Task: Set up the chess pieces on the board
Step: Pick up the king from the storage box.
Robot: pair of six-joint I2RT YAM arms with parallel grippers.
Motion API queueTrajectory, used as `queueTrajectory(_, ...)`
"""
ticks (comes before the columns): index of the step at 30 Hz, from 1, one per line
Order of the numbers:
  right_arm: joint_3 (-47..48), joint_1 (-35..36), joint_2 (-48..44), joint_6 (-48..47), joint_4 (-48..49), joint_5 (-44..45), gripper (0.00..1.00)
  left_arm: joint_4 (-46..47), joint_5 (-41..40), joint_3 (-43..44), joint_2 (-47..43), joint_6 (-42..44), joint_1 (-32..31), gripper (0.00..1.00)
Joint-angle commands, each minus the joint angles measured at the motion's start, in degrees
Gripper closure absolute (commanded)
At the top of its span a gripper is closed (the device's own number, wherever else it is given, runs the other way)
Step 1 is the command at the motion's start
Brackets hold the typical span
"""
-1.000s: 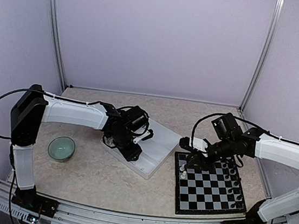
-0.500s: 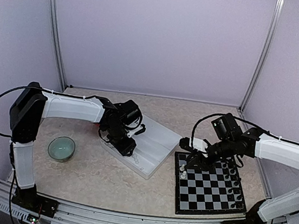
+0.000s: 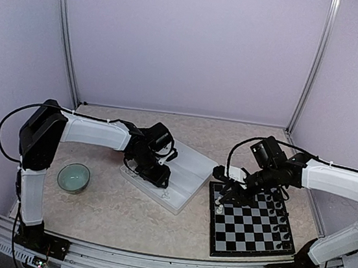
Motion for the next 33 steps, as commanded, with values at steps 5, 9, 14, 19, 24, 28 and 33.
queueTrajectory(5, -0.15, -0.17, 0.53, 0.46, 0.91, -1.29, 0.71, 2.38, -1.27, 1.44, 3.07, -5.52, -0.36, 0.55)
queueTrajectory(9, -0.20, -0.16, 0.53, 0.54, 1.04, -1.46, 0.71, 2.40, -2.46, 1.73, 4.27, -9.49, -1.31, 0.57)
queueTrajectory(14, -0.37, -0.16, 0.27, 0.53, 1.08, -1.59, 0.71, 1.30, -5.02, 2.64, 5.54, -14.96, -3.87, 0.59)
queueTrajectory(19, -0.55, -0.21, 0.01, 0.64, 1.13, -1.84, 0.71, -1.29, -6.49, 2.75, 6.37, -19.15, -5.53, 0.62)
queueTrajectory(24, -0.75, -0.16, -0.26, 0.62, 1.40, -2.07, 0.71, -1.33, -5.64, 1.02, 5.97, -21.31, -6.31, 0.73)
queueTrajectory(28, -0.26, -0.18, -0.13, 0.70, 1.16, -2.21, 0.71, -1.13, -5.46, 0.28, 4.53, -20.87, -5.68, 0.80)
queueTrajectory(33, 2.00, -0.17, 0.62, 1.57, 1.17, -1.28, 0.72, 0.74, -2.19, -1.60, 1.42, -20.40, -2.84, 0.84)
